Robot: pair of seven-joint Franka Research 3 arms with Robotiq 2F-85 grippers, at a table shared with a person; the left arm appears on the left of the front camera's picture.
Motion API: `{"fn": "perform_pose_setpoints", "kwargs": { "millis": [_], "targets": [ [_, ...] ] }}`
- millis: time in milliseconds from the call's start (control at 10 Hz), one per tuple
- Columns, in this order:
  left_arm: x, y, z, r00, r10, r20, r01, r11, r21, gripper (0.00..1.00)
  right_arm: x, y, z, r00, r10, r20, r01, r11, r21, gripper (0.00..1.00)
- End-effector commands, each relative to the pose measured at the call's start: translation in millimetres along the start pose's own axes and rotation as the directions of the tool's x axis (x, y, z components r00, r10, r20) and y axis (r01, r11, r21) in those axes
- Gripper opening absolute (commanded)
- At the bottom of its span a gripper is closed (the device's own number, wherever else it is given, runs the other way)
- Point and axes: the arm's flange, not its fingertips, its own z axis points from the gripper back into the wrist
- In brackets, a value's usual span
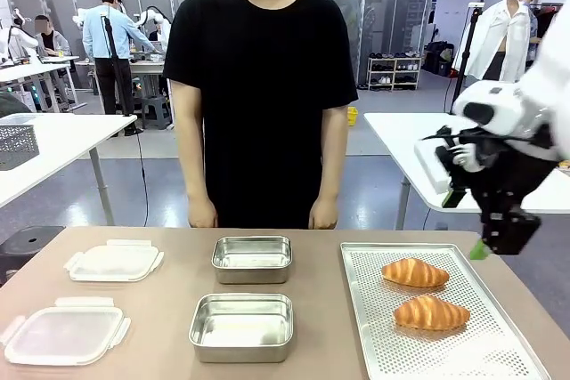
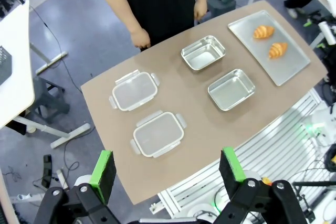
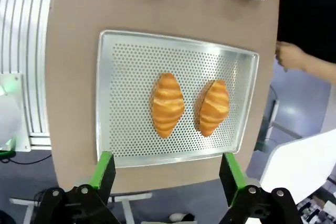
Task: Place the bread into the airtight container.
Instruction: Pick up a Butter Roll and place it into an empty Airtight Container.
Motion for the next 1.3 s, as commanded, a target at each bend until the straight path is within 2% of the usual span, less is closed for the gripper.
{"fn": "perform_pose_setpoints", "kwargs": {
  "millis": [0, 300, 600, 1200],
  "targets": [
    [1, 0, 1, 1.000, 0.000, 0.001, 0.000, 1.000, 0.001, 1.00, 4, -16, -29, 0.998, -0.047, -0.034, 0.047, 0.999, 0.015, 1.00],
    [1, 0, 1, 1.000, 0.000, 0.001, 0.000, 1.000, 0.001, 1.00, -4, -27, -77, 0.993, -0.095, -0.076, 0.097, 0.995, 0.030, 1.00],
    [1, 0, 1, 1.000, 0.000, 0.001, 0.000, 1.000, 0.001, 1.00, -12, -31, -117, 0.990, -0.136, -0.049, 0.139, 0.988, 0.061, 1.00],
    [1, 0, 1, 1.000, 0.000, 0.001, 0.000, 1.000, 0.001, 1.00, -25, -20, -181, 0.988, -0.124, -0.088, 0.136, 0.980, 0.145, 1.00]
  ]
}}
